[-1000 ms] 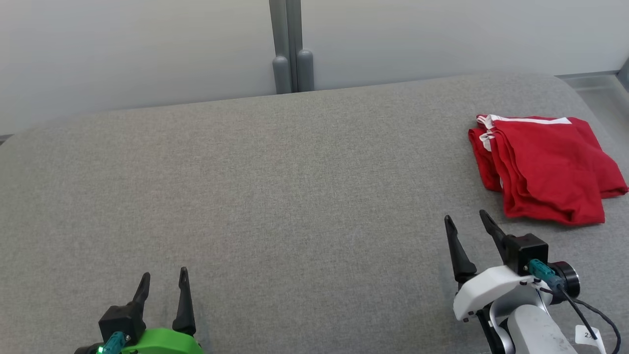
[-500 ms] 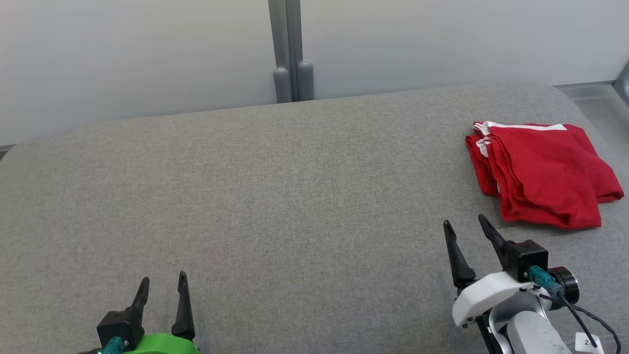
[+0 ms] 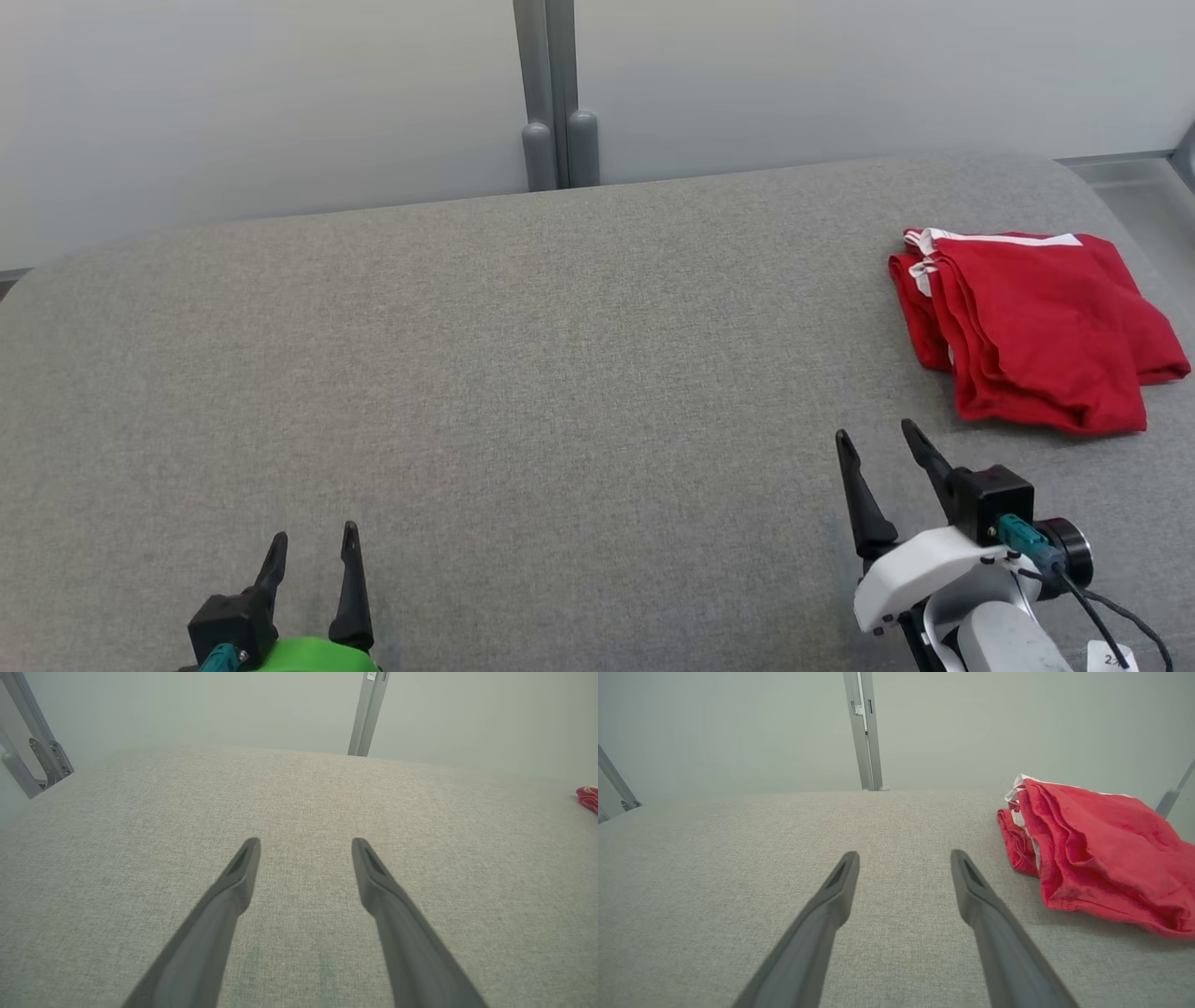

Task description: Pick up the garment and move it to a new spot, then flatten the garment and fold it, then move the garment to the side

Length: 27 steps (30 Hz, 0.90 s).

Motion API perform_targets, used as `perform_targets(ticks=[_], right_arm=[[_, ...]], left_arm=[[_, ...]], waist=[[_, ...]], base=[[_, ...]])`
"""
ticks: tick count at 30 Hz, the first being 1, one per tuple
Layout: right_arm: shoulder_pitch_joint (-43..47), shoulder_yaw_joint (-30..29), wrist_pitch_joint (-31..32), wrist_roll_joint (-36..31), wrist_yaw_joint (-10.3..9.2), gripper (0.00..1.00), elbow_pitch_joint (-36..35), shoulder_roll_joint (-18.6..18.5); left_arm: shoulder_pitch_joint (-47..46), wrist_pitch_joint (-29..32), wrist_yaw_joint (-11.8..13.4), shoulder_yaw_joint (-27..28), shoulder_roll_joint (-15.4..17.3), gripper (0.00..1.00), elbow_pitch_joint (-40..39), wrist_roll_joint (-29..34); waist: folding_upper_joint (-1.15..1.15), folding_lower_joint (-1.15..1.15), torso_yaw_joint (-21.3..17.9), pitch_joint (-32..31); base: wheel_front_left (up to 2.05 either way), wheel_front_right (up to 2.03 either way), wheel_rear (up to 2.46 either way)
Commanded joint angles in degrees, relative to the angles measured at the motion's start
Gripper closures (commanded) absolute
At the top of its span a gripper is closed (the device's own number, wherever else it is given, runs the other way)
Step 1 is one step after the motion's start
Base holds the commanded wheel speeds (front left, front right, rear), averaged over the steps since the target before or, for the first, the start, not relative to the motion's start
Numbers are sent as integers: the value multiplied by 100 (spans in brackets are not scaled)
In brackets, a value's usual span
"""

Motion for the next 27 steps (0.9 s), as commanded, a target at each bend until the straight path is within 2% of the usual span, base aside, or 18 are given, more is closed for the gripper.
perform_targets(ticks=[1,16,17,22,27], right_arm=[[-27,1,-5,0,-1,0,-50,-3],[-54,13,-8,71,-3,0,-104,-5],[84,13,0,40,0,100,-1,9],[248,7,33,71,0,100,211,32],[234,-108,227,786,0,100,122,29]], left_arm=[[-12,1,-2,8,13,0,-54,0],[-49,1,-60,35,17,0,-51,-37],[16,0,-36,13,-5,100,28,-3],[57,14,-37,8,-31,100,258,-29],[-33,219,-75,98,-26,100,195,-693]], waist=[[0,0,3,2],[0,0,32,29],[0,0,32,29],[0,0,34,31],[0,0,43,35]], base=[[0,0,0],[0,0,0],[0,0,0],[0,0,0],[0,0,0]])
